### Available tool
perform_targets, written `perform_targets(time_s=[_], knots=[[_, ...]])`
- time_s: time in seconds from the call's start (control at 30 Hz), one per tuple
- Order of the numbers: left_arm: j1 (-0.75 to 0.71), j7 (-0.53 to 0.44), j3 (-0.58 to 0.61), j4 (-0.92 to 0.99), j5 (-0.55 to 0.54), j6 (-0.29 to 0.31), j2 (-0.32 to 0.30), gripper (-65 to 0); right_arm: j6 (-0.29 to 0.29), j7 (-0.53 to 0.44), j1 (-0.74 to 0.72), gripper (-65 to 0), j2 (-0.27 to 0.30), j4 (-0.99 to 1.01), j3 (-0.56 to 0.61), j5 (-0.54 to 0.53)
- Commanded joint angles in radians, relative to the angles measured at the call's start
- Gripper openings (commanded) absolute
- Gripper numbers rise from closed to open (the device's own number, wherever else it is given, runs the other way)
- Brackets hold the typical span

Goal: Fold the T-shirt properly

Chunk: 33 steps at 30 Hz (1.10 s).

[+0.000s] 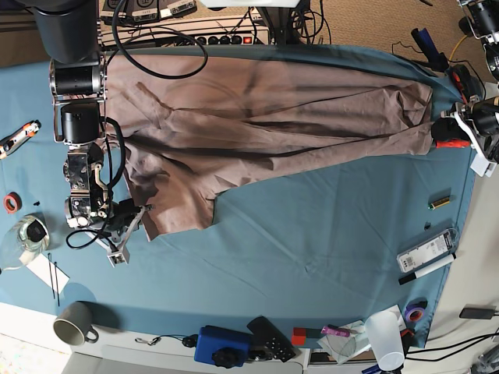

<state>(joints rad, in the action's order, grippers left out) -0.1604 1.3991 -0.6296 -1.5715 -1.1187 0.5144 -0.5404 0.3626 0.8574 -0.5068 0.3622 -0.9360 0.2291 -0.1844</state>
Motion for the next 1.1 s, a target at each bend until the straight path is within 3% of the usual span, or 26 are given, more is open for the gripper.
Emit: perform_targets(time_s=[0.0,0.17,0.27,0.5,0.6,0.67,0.8,0.93,1.07], knots=[[0.008,-0.003,-0.010,-0.015,-0.020,0.004,-0.023,-65.0,0.009,0.099,0.007,-49.8,-0.004,0.010,0.005,0.010],[0.009,-0.003,-0.010,-0.015,-0.020,0.004,-0.022,-65.0,0.004,0.196,0.008,-50.6,-0.004,-0.042,0.005,0.004],[0.008,-0.003,-0.010,-0.015,-0.019,0.004,-0.023,-65.0,0.009,0.233,0.008,-65.0,-0.002,-0.095,0.005,-0.050],[0.011,-0.003,-0.010,-0.015,-0.020,0.004,-0.023,-65.0,0.014,0.266,0.008,-65.0,-0.002,-0.151,0.005,-0.126],[0.013,-0.003,-0.010,-0.015,-0.019,0.004,-0.022,-65.0,0.119,0.266,0.011,-65.0,0.001,-0.151,0.005,-0.230],[0.013,-0.003,-0.010,-0.015,-0.019,0.004,-0.023,-65.0,0.156,0.285,0.014,-65.0,0.003,-0.151,0.005,-0.320],[0.013,-0.003,-0.010,-0.015,-0.020,0.004,-0.023,-65.0,0.157,0.325,0.014,-65.0,0.004,-0.151,0.005,-0.397],[0.013,-0.003,-0.010,-0.015,-0.020,0.004,-0.022,-65.0,0.157,0.344,0.014,-65.0,0.003,-0.152,-0.005,-0.405],[0.013,-0.003,-0.010,-0.015,-0.019,0.004,-0.022,-65.0,0.188,0.397,0.026,-65.0,0.009,-0.162,-0.093,-0.525]])
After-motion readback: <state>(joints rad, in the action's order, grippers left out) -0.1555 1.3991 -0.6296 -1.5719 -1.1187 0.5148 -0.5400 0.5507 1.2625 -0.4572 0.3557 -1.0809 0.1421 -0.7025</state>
